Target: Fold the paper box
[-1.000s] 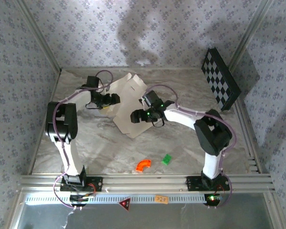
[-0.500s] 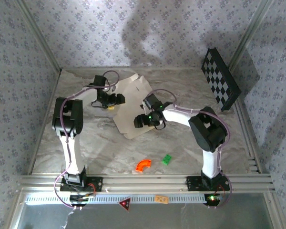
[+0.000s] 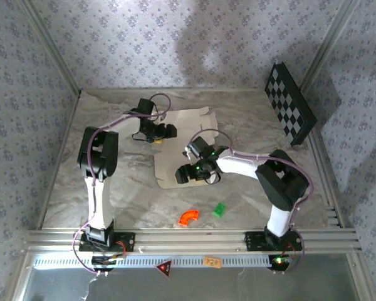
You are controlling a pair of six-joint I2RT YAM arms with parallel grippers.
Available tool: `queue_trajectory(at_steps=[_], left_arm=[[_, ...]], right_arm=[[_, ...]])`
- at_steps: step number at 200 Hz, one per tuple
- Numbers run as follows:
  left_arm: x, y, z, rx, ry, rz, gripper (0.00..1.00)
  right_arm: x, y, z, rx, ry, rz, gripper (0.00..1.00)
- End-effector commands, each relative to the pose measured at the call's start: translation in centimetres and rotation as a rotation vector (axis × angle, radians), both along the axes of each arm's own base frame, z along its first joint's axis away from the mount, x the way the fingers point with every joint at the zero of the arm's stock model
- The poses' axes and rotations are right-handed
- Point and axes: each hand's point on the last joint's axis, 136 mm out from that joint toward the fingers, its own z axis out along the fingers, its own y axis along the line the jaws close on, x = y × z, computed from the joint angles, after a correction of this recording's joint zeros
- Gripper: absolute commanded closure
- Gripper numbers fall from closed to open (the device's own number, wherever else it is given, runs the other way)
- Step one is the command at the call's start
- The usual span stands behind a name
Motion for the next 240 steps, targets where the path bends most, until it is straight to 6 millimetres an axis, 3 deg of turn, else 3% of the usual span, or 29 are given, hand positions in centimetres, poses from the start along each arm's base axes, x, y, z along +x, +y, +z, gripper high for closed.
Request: queue_trajectory(at_steps=[1,52,88,108,142,190,240], left_arm=[[0.6,-1.8,0.4,-0.048,-0.002,-0.007,0.2],[1.9,-1.4,5.3,-0.097,-0.146,0.021,0.19],[2.1,2.0,8.4,-0.107,-0.209,0.118,0.19],[1.3,4.0,9.2,-0.106,-0.212,0.165,0.19],[-1.5,5.2,9.1,-0.104,-0.178,0.184,0.2],[-4.8,5.3,7.0,-0.142,-0.109,0.229,0.21],[-6.3,5.0,6.0,-0.134,-0.065,0.235,0.22]], right_arm=[[0.3,-1.1,1.6,-0.006,-0.001,-0.037,0.22],[4.8,-2.2,4.4,0.091,-0.003,-0.106,0.23],[9.7,-2.3,5.4,0.157,0.014,-0.132,0.26],[11.7,-2.6,5.2,0.179,0.054,-0.135,0.36],[14.3,-2.5,5.2,0.227,0.067,-0.135,0.39],[17.0,-2.0,2.7,0.23,0.107,-0.159,0.41],[15.5,-3.4,-1.0,0.149,0.17,-0.187,0.42]])
